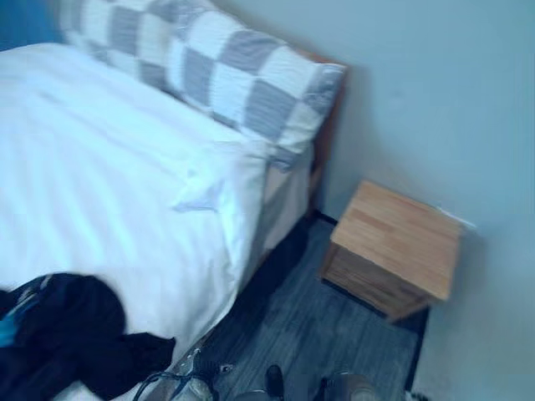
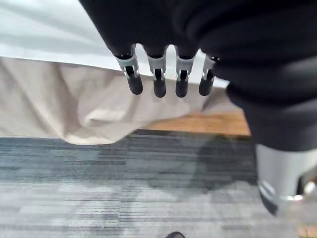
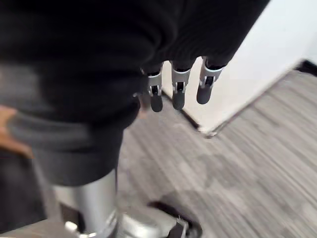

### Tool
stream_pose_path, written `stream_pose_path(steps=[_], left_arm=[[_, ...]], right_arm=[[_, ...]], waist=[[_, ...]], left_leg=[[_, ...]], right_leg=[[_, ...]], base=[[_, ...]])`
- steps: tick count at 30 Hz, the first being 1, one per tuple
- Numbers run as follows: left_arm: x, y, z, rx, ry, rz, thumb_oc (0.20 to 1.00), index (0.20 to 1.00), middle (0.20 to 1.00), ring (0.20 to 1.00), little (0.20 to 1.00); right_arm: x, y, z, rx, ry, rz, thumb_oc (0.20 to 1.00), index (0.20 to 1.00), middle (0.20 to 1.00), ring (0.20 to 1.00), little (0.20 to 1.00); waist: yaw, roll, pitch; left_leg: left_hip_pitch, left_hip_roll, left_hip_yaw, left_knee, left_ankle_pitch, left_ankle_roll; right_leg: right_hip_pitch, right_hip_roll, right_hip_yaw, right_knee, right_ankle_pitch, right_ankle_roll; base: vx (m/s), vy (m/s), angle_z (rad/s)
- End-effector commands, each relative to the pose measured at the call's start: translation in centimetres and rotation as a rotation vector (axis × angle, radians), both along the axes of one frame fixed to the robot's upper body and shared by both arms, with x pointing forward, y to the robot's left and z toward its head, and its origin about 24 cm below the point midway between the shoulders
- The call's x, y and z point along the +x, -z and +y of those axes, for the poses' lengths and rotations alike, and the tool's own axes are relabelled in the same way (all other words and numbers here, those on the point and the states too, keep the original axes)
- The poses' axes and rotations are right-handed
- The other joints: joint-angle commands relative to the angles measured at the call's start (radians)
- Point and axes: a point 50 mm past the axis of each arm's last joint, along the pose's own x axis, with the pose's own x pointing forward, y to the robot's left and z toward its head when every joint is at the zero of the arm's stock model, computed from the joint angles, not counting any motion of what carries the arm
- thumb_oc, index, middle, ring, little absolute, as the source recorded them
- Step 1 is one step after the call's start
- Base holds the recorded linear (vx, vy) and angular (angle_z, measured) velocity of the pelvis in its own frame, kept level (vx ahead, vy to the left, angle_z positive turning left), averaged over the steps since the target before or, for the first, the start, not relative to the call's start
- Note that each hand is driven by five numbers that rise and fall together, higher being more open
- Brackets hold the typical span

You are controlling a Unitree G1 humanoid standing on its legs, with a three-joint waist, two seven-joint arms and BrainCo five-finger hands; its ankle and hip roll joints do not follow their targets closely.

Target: Tidy up the quilt and then pick up the clothes from the bed and put them into the laundry hamper.

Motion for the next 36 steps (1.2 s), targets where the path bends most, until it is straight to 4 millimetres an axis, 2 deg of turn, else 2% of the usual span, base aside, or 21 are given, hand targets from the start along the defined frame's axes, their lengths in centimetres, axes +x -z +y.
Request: stream_pose_path(steps=[1, 4, 5, 9, 10, 13, 14, 15, 16, 17, 20, 21, 22, 24, 25, 26, 28, 31, 33, 34, 36], left_arm=[[-1.0, -0.3, 2.0, 0.061, -0.005, 0.002, 1.0, 1.0, 1.0, 1.0, 1.0], [-1.2, -0.6, 3.4, 0.087, -0.033, 0.009, 1.0, 1.0, 1.0, 1.0, 1.0], [-1.2, -0.6, 3.4, 0.086, -0.033, 0.009, 1.0, 1.0, 1.0, 1.0, 1.0], [-2.8, -0.8, 5.4, 0.124, -0.08, 0.036, 1.0, 1.0, 1.0, 1.0, 1.0], [-3.9, -0.9, 6.0, 0.147, -0.1, 0.044, 1.0, 1.0, 1.0, 1.0, 1.0], [-4.6, -0.6, 5.5, 0.145, -0.101, 0.038, 1.0, 1.0, 1.0, 1.0, 1.0], [-4.4, -0.5, 5.2, 0.138, -0.086, 0.037, 1.0, 1.0, 1.0, 1.0, 1.0], [-3.2, -0.9, 5.1, 0.144, -0.028, 0.015, 1.0, 1.0, 1.0, 1.0, 1.0], [-3.2, -0.9, 5.1, 0.144, -0.029, 0.014, 1.0, 1.0, 1.0, 1.0, 1.0], [-2.6, -1.1, 5.1, 0.14, -0.01, -0.005, 1.0, 1.0, 1.0, 1.0, 1.0], [-1.3, -1.5, 4.7, 0.13, 0.036, -0.044, 1.0, 1.0, 1.0, 1.0, 1.0], [0.0, -1.9, 4.4, 0.129, 0.075, -0.08, 1.0, 1.0, 1.0, 1.0, 1.0], [0.0, -1.9, 4.3, 0.127, 0.072, -0.082, 1.0, 1.0, 1.0, 1.0, 1.0], [0.8, -2.3, 4.5, 0.135, 0.09, -0.116, 1.0, 1.0, 1.0, 1.0, 1.0], [0.8, -2.3, 4.5, 0.135, 0.09, -0.117, 1.0, 1.0, 1.0, 1.0, 1.0], [1.6, -2.8, 4.6, 0.143, 0.109, -0.142, 1.0, 1.0, 1.0, 1.0, 1.0], [1.9, -2.9, 4.7, 0.143, 0.113, -0.15, 1.0, 1.0, 1.0, 1.0, 1.0], [4.2, -4.1, 4.6, 0.146, 0.146, -0.226, 1.0, 1.0, 1.0, 1.0, 1.0], [4.6, -4.3, 4.5, 0.139, 0.143, -0.244, 1.0, 1.0, 1.0, 1.0, 1.0], [4.8, -4.4, 4.4, 0.14, 0.143, -0.254, 1.0, 1.0, 1.0, 1.0, 1.0], [5.0, -4.4, 4.2, 0.137, 0.148, -0.264, 1.0, 1.0, 1.0, 1.0, 1.0]], right_arm=[[2.4, -0.8, -0.5, -0.013, 0.001, -0.07, 1.0, 1.0, 1.0, 1.0, 1.0], [4.3, -1.7, -0.8, -0.011, 0.014, -0.163, 1.0, 1.0, 1.0, 1.0, 1.0], [4.3, -1.7, -0.8, -0.011, 0.014, -0.163, 1.0, 1.0, 1.0, 1.0, 1.0], [8.4, -4.8, -1.3, -0.048, -0.061, -0.388, 1.0, 1.0, 1.0, 1.0, 1.0], [12.9, -9.7, -1.8, -0.11, -0.176, -0.644, 1.0, 1.0, 1.0, 1.0, 1.0], [15.8, -16.6, -4.2, -0.279, -0.294, -0.899, 1.0, 1.0, 1.0, 1.0, 1.0], [16.5, -18.3, -4.6, -0.323, -0.32, -0.953, 1.0, 1.0, 1.0, 1.0, 1.0], [18.2, -23.6, -5.3, -0.476, -0.417, -1.107, 1.0, 1.0, 1.0, 1.0, 1.0], [18.3, -23.7, -5.3, -0.477, -0.417, -1.108, 1.0, 1.0, 1.0, 1.0, 1.0], [19.3, -26.8, -5.4, -0.562, -0.465, -1.192, 1.0, 1.0, 1.0, 1.0, 1.0], [21.6, -32.5, -4.3, -0.665, -0.548, -1.353, 1.0, 1.0, 1.0, 1.0, 1.0], [22.9, -35.9, -4.0, -0.741, -0.578, -1.417, 1.0, 1.0, 1.0, 1.0, 1.0], [23.0, -36.0, -4.0, -0.741, -0.581, -1.419, 1.0, 1.0, 1.0, 1.0, 1.0], [24.4, -39.8, -3.2, -0.831, -0.629, -1.466, 1.0, 1.0, 1.0, 1.0, 1.0], [24.4, -39.8, -3.2, -0.831, -0.63, -1.467, 1.0, 1.0, 1.0, 1.0, 1.0], [25.3, -43.1, -3.5, -0.92, -0.627, -1.483, 1.0, 1.0, 1.0, 1.0, 1.0], [25.7, -44.2, -3.6, -0.945, -0.613, -1.482, 1.0, 1.0, 1.0, 1.0, 1.0], [26.9, -47.7, -7.4, -1.111, -0.471, -1.323, 1.0, 1.0, 1.0, 1.0, 1.0], [27.0, -47.7, -8.3, -1.136, -0.444, -1.275, 1.0, 1.0, 1.0, 1.0, 1.0], [26.8, -47.6, -9.3, -1.149, -0.408, -1.231, 0.526, 0.526, 0.526, 0.526, 0.526], [26.6, -46.9, -10.7, -1.154, -0.358, -1.17, 0.2, 0.2, 0.2, 0.2, 0.2]], waist=[[-0.024, -0.039, 0.066], [-0.041, -0.044, 0.066], [-0.048, -0.042, 0.067], [-0.053, -0.06, 0.076], [-0.055, -0.066, 0.076], [-0.064, -0.041, 0.07], [-0.073, -0.034, 0.069], [-0.084, -0.018, 0.085], [-0.084, -0.018, 0.083], [-0.085, -0.009, 0.09], [-0.069, 0.008, 0.091], [-0.064, 0.012, 0.108], [-0.067, 0.014, 0.109], [-0.051, 0.013, 0.124], [-0.052, 0.014, 0.124], [-0.035, 0.012, 0.144], [-0.029, 0.013, 0.151], [0.007, 0.029, 0.197], [0.012, 0.038, 0.205], [0.017, 0.044, 0.214], [0.024, 0.056, 0.22]], left_leg=[[0.024, 0.054, 0.066, 0.071, -0.158, -0.104], [0.045, 0.038, -0.09, 0.068, -0.181, -0.134], [0.046, 0.039, -0.097, 0.069, -0.181, -0.134], [0.074, 0.045, -0.134, 0.082, -0.206, -0.167], [0.056, 0.069, -0.113, 0.118, -0.22, -0.184], [0.008, 0.135, 0.004, 0.116, -0.193, -0.204], [-0.014, 0.156, 0.087, 0.109, -0.171, -0.208], [-0.051, 0.203, 0.273, 0.106, -0.121, -0.216], [-0.055, 0.203, 0.274, 0.105, -0.116, -0.216], [-0.057, 0.221, 0.325, 0.081, -0.09, -0.231], [-0.086, 0.222, 0.304, 0.053, -0.072, -0.228], [-0.111, 0.233, 0.345, 0.035, -0.046, -0.235], [-0.111, 0.233, 0.345, 0.034, -0.045, -0.235], [-0.131, 0.234, 0.351, 0.024, -0.032, -0.235], [-0.132, 0.234, 0.351, 0.024, -0.032, -0.235], [-0.163, 0.239, 0.356, 0.03, -0.018, -0.24], [-0.174, 0.239, 0.354, 0.027, -0.011, -0.243], [-0.259, 0.24, 0.329, 0.032, 0.016, -0.253], [-0.276, 0.239, 0.322, 0.032, 0.021, -0.255], [-0.29, 0.24, 0.318, 0.035, 0.027, -0.257], [-0.303, 0.236, 0.308, 0.038, 0.031, -0.259]], right_leg=[[0.101, 0.009, 0.217, -0.323, 0.171, 0.044], [0.018, 0.03, 0.387, -0.402, 0.241, 0.069], [0.022, 0.028, 0.38, -0.403, 0.24, 0.068], [0.026, -0.026, 0.299, -0.423, 0.246, 0.064], [0.041, -0.035, 0.271, -0.444, 0.271, 0.071], [0.08, -0.074, 0.178, -0.483, 0.265, 0.062], [0.081, -0.095, 0.142, -0.483, 0.26, 0.063], [0.097, -0.12, 0.055, -0.482, 0.239, 0.057], [0.092, -0.12, 0.056, -0.482, 0.243, 0.056], [0.086, -0.122, 0.033, -0.474, 0.238, 0.054], [0.042, -0.109, 0.014, -0.454, 0.245, 0.056], [0.0, -0.111, 0.0, -0.438, 0.248, 0.059], [-0.001, -0.111, 0.0, -0.437, 0.248, 0.059], [-0.048, -0.106, 0.005, -0.408, 0.245, 0.06], [-0.048, -0.106, 0.005, -0.407, 0.245, 0.06], [-0.083, -0.106, -0.003, -0.382, 0.24, 0.06], [-0.097, -0.107, -0.006, -0.373, 0.24, 0.06], [-0.185, -0.103, -0.024, -0.327, 0.238, 0.058], [-0.202, -0.103, -0.028, -0.319, 0.236, 0.056], [-0.216, -0.102, -0.034, -0.311, 0.234, 0.057], [-0.227, -0.1, -0.038, -0.299, 0.229, 0.057]], base=[[0.26, -0.138, 2.05], [0.36, -0.28, 1.95], [0.33, -0.343, 1.86], [0.19, -0.273, 1.25], [0.15, -0.335, 0.84], [0.09, -0.228, 0.62], [-0.1, -0.147, 1.28], [-0.1, -0.104, 1.54], [-0.11, -0.071, 1.86], [-0.07, -0.033, 1.33], [-0.06, -0.043, 0.5], [-0.09, -0.032, 0.15], [-0.1, -0.011, 0.09], [-0.03, 0.015, 0.19], [-0.02, -0.041, 0.1], [-0.03, -0.051, 0.02], [-0.03, -0.043, 0.16], [-0.05, -0.057, 0.2], [-0.02, -0.03, 0.26], [-0.02, -0.034, 0.29], [-0.01, -0.026, 0.16]])
